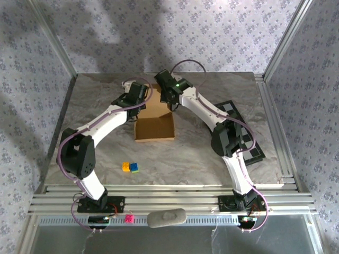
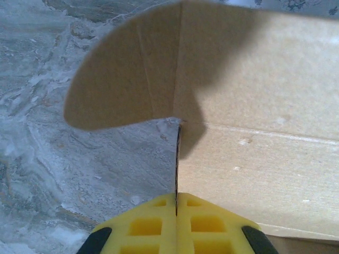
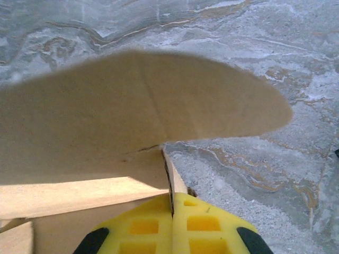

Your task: Fold the paper box

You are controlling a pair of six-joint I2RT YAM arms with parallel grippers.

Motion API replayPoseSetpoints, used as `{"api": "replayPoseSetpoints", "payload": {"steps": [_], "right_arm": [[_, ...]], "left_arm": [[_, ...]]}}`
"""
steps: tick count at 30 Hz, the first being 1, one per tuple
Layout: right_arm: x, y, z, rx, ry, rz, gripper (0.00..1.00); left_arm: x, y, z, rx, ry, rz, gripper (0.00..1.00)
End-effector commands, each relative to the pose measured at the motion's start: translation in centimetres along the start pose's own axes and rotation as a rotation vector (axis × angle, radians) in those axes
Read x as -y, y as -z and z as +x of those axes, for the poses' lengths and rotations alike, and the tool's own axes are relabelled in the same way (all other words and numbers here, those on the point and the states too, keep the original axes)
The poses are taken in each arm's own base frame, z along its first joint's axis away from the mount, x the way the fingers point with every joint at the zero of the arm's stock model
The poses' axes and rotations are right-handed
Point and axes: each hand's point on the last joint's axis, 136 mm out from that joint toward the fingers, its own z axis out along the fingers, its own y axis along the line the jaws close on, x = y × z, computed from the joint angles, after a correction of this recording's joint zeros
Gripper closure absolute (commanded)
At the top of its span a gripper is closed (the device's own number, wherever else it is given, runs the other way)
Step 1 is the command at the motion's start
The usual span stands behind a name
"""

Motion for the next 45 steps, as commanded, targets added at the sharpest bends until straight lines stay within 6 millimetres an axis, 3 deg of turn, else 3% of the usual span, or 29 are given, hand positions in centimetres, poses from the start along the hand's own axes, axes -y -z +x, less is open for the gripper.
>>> {"api": "replayPoseSetpoints", "payload": {"steps": [1,8,14,20,24,33,39,45], "right_arm": [[1.1,0.2,0.7,0.003,0.062,0.108,1.0],[1.0,0.7,-0.1,0.057,-0.07,0.117,1.0],[1.5,0.7,1.0,0.038,-0.297,0.143,1.0],[-0.9,0.0,2.1,-0.046,-0.401,0.037,1.0],[-1.1,0.4,2.6,-0.136,-0.44,-0.005,0.95],[-0.9,1.0,2.1,-0.091,-0.317,-0.113,1.0],[-2.2,2.6,0.9,0.168,-0.105,-0.228,1.0],[-2.1,3.3,0.5,0.278,-0.042,-0.312,1.0]], "left_arm": [[0.8,0.2,-0.5,0.004,-0.005,0.016,1.0],[0.9,0.2,-0.3,0.001,-0.002,0.006,1.0],[0.8,0.2,-0.4,0.001,0.004,-0.004,1.0],[0.8,0.1,-0.2,0.0,-0.005,-0.006,1.0],[0.6,0.2,0.1,0.003,-0.025,-0.007,1.0],[0.0,0.2,1.2,0.038,0.012,0.013,1.0],[-0.4,2.0,0.3,0.123,0.106,0.08,1.0],[-0.1,3.1,2.5,0.014,0.16,0.166,0.86]]}}
